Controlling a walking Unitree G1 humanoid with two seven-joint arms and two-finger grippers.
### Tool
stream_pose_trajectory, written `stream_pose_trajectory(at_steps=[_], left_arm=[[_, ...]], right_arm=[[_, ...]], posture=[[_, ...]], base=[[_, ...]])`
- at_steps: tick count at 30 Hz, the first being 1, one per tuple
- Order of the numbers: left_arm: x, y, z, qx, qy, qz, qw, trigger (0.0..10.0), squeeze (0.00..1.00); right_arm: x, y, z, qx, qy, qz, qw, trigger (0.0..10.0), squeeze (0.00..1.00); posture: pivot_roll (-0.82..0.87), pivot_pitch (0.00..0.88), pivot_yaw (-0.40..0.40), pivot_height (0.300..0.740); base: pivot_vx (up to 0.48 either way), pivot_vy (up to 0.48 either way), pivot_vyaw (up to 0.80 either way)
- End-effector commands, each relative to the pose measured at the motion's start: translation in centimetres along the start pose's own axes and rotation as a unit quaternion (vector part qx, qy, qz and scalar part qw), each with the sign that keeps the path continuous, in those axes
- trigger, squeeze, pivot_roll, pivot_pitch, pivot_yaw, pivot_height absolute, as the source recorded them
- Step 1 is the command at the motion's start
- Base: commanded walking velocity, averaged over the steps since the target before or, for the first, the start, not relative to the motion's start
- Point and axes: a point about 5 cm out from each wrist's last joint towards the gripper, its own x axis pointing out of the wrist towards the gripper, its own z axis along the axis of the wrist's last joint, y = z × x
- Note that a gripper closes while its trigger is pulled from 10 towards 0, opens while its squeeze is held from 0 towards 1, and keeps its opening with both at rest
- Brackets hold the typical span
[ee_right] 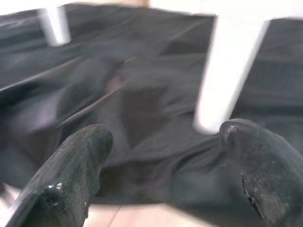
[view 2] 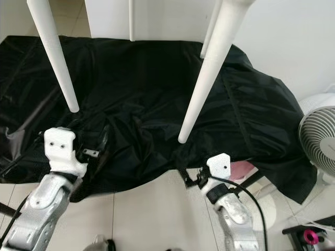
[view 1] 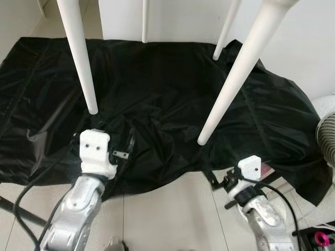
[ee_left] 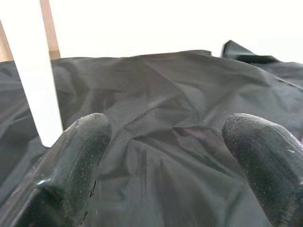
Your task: Building children table
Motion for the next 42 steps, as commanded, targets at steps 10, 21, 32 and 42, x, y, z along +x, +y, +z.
stream_pose_trajectory(at_steps=[10, 21, 32, 42], left_arm=[[-5.6, -2.5, -1.2, 0.022, 0.054, -0.309, 0.949, 10.0, 0.0], [-11.3, -1.5, -6.4, 0.078, 0.193, -0.382, 0.901, 10.0, 0.0], [-13.2, 0.3, -10.1, 0.066, 0.272, -0.318, 0.906, 10.0, 0.0], [-14.5, 2.1, -15.1, 0.013, 0.365, -0.218, 0.905, 10.0, 0.0]], right_arm=[[-2.8, 1.0, -2.7, -0.046, 0.101, 0.208, 0.972, 10.0, 0.0], [-3.5, 0.0, -6.5, -0.026, 0.18, 0.234, 0.955, 10.0, 0.0], [-4.4, -0.9, -11.0, 0.031, 0.254, 0.144, 0.956, 10.0, 0.0], [-5.1, -0.7, -14.5, 0.045, 0.326, 0.03, 0.944, 10.0, 0.0]], posture=[[0.09, 0.115, -0.088, 0.74], [0.13, 0.086, -0.098, 0.74], [0.15, 0.083, -0.096, 0.74], [0.14, 0.089, -0.083, 0.74]], base=[[0.0, 0.0, 0.0], [0.0, 0.0, 0.0], [0.0, 0.0, 0.0], [0.0, 0.0, 0.0]])
